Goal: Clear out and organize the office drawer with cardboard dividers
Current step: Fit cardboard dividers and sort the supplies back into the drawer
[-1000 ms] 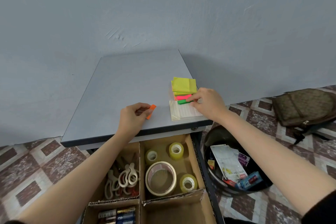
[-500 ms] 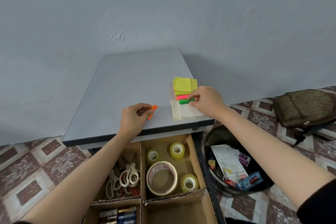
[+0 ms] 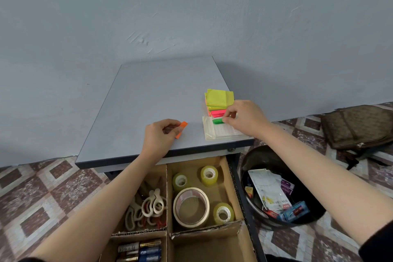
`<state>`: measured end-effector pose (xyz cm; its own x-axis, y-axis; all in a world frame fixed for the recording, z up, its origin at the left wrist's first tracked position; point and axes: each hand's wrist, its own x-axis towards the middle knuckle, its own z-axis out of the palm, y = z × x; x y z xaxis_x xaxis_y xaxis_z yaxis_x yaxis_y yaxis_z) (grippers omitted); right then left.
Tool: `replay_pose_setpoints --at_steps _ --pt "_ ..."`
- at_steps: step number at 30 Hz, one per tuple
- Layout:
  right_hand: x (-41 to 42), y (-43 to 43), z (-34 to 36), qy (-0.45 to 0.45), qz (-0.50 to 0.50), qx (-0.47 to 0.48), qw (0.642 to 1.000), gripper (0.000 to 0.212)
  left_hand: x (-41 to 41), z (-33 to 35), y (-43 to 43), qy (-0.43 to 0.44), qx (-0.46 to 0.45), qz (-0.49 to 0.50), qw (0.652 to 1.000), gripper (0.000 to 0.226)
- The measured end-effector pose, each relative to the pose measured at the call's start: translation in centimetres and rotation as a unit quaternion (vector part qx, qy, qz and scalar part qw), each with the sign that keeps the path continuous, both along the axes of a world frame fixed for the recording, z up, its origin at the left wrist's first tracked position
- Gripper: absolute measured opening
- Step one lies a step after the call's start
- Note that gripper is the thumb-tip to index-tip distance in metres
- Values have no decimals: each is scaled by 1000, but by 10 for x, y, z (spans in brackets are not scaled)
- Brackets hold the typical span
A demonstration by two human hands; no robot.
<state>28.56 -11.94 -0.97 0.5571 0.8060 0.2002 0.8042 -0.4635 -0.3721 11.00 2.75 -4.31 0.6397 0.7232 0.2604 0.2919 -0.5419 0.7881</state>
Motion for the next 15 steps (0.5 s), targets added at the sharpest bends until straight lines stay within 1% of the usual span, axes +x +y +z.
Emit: replay_pose_setpoints --at_steps 2,7,12,15 --pt "0 2 3 -1 5 -3 1000 13 -1 1 0 -3 -1 0 1000 22" --pt "-1 10 17 -21 21 -60 998 13 0 1 -1 2 2 7 1000 23" --pt "-1 18 23 19 19 -87 996 7 0 0 -1 5 1 13 1000 24" --pt "-1 21 26 33 16 -99 994 8 1 1 -2 6 -4 16 1000 25"
